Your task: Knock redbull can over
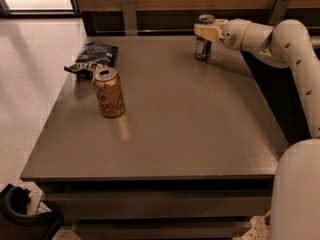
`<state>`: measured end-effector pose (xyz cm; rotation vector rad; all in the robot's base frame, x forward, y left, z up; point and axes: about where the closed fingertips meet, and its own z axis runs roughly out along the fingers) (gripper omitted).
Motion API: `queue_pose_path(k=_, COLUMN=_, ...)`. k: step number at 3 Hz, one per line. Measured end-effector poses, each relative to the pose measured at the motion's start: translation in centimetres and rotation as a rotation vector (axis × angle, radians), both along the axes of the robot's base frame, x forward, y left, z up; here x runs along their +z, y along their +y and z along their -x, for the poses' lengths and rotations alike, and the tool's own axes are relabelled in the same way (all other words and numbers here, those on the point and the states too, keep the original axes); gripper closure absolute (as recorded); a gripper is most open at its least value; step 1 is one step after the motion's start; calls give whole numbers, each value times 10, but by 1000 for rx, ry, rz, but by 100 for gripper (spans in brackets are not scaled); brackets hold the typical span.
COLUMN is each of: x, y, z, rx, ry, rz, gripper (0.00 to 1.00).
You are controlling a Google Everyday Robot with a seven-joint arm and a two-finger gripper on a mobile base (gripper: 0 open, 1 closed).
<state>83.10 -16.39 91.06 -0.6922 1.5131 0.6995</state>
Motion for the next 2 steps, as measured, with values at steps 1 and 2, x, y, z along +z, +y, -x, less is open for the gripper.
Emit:
queue_pose_path(k=1, x=11, y=-4, z=16, rx=37, ry=30, rz=110, gripper=100)
queue_pose_path(k=2, x=19, y=-10, z=30, rx=55, ry=56, rz=223, gripper=100)
